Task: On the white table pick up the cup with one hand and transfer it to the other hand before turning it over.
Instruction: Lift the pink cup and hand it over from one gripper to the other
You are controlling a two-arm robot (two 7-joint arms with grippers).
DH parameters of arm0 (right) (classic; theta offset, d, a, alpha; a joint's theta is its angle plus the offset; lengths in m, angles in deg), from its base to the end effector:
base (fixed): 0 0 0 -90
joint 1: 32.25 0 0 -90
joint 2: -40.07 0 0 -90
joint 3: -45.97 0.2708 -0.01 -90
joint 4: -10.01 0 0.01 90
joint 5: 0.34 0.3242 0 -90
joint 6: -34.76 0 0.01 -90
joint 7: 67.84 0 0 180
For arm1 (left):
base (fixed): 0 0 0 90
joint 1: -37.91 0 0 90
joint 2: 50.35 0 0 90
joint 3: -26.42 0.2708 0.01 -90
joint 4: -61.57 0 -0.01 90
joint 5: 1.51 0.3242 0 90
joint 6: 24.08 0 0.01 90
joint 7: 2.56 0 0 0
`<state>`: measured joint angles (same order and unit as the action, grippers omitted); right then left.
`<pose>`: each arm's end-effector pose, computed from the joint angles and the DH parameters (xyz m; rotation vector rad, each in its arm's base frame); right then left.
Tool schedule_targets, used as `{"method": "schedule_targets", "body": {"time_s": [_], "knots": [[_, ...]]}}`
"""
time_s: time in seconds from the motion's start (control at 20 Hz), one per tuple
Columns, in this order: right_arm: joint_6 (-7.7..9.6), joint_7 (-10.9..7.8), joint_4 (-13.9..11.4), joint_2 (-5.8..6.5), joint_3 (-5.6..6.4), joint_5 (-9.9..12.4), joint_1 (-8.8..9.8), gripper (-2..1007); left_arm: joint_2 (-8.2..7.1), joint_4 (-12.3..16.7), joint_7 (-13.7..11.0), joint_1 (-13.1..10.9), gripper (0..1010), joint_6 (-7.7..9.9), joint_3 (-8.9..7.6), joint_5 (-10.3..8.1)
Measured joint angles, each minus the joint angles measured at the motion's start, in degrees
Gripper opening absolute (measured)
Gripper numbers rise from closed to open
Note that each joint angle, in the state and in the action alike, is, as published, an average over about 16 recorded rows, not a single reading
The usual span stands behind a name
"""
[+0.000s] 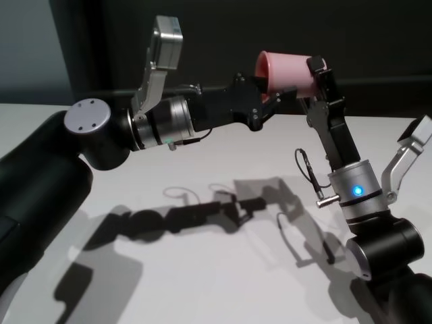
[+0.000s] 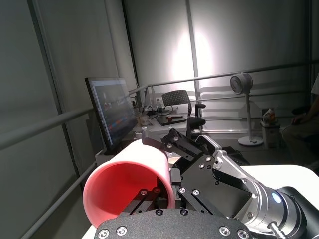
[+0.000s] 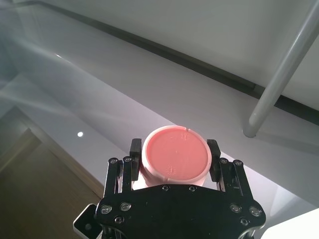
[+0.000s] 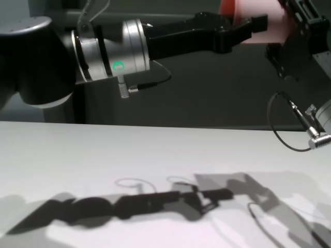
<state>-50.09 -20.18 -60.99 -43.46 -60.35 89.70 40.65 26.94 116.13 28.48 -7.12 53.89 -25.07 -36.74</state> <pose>0.4125 0.0471 -0.2883 1.1405 0.8273 -0.4875 0.5056 -0.0638 -0.1981 -0.0965 -0.1549 0.1672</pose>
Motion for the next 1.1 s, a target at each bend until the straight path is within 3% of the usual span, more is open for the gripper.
{"method": "schedule_targets", "body": {"time_s": [0.65,1.1], "knots": [[0.07,0.07,0.01,-0.04,0.06,-0.04,0.01,756,0.0,0.0,-0.01,0.0,71,-0.01,0.0,0.0],[0.09,0.14,0.03,-0.04,0.08,-0.08,0.01,756,0.01,0.01,-0.02,0.0,249,-0.02,0.0,-0.02]]}}
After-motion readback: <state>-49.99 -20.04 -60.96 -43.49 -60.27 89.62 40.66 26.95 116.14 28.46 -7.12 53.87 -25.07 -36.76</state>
